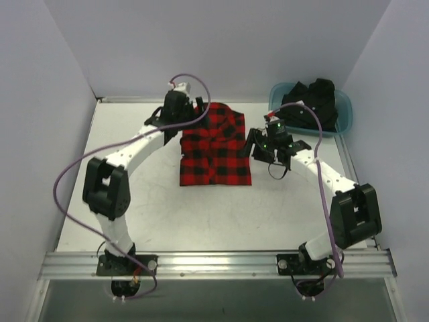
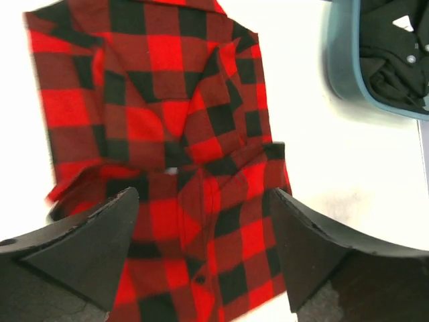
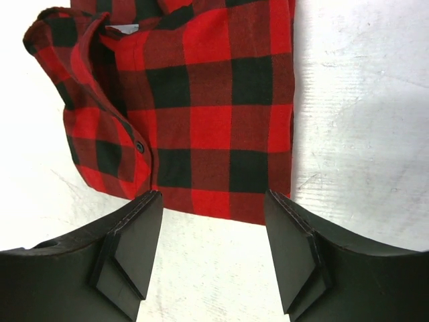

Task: Fold and stack the long sleeve shirts
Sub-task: Fold the shirt

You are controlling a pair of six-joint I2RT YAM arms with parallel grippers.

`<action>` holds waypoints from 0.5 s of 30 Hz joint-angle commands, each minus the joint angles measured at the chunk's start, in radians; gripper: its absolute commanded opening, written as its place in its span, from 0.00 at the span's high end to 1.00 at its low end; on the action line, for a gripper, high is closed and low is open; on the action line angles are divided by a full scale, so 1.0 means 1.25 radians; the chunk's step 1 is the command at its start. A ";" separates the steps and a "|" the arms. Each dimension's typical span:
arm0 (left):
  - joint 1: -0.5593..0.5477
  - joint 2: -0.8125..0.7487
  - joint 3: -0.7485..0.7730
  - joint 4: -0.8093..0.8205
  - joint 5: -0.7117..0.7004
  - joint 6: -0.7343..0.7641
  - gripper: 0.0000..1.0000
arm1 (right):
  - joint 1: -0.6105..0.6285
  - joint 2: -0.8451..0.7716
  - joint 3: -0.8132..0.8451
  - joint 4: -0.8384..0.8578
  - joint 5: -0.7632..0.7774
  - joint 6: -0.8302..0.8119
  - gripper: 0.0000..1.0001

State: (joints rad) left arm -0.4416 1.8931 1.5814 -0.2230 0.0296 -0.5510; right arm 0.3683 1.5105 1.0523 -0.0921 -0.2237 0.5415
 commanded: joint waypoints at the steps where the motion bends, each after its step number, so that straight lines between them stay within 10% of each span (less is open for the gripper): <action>1: 0.000 -0.176 -0.094 -0.012 -0.069 0.009 0.10 | 0.018 -0.005 0.025 -0.037 0.017 -0.038 0.39; 7: -0.004 -0.304 -0.369 -0.069 -0.089 -0.076 0.09 | 0.056 0.052 0.029 -0.051 0.040 -0.042 0.48; 15: -0.004 -0.236 -0.450 -0.052 -0.079 -0.081 0.17 | 0.056 0.144 0.023 -0.029 0.064 -0.012 0.55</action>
State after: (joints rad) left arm -0.4438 1.5711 1.0069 -0.3061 -0.0624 -0.6369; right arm 0.4400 1.6604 1.0630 -0.1242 -0.1749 0.5156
